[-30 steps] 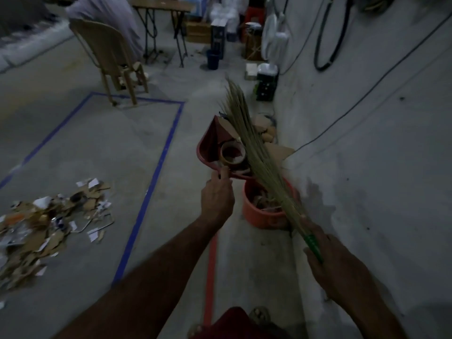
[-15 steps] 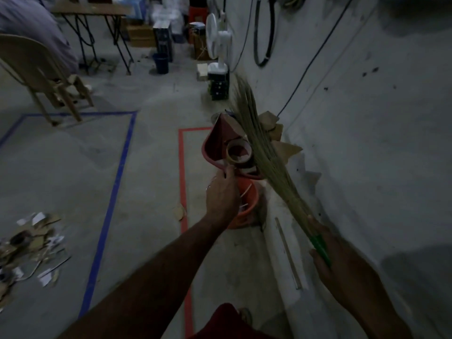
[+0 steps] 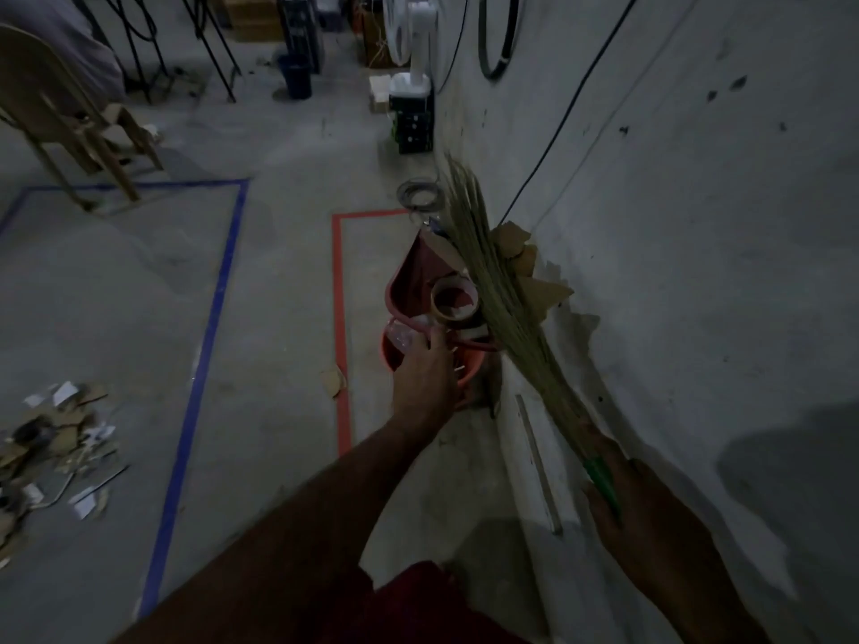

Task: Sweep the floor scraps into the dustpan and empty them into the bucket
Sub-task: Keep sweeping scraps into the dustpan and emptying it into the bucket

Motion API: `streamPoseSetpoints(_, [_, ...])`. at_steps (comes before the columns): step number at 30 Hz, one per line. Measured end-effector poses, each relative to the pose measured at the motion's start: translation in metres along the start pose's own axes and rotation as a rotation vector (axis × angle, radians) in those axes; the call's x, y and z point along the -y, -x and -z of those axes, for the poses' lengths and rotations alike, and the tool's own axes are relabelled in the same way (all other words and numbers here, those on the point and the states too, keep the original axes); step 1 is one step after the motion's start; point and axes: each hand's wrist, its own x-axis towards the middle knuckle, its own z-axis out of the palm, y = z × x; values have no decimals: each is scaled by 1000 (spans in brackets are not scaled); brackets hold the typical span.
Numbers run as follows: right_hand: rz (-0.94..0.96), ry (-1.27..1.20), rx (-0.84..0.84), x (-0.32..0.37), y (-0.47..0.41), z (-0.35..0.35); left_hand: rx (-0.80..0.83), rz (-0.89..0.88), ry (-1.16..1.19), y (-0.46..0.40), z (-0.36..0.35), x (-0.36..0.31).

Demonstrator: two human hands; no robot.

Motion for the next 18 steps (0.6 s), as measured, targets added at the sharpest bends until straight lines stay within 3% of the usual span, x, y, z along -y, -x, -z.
streamPoseSetpoints(4, [-34, 32, 19, -4, -12, -13, 35, 47, -27, -12, -20, 18])
streamPoseSetpoints(8, [-86, 26, 144, 7, -43, -32, 91, 83, -48, -33, -48, 58])
streamPoseSetpoints(12, [-107, 3, 172, 16, -78, -73, 179, 126, -75, -68, -78, 104])
streamPoseSetpoints(15, [-137, -10, 339, 18, -115, -110, 261, 154, -94, -100, -96, 137])
streamPoseSetpoints(18, [-146, 11, 381, 22, -156, -150, 335, 178, -161, -136, -120, 173])
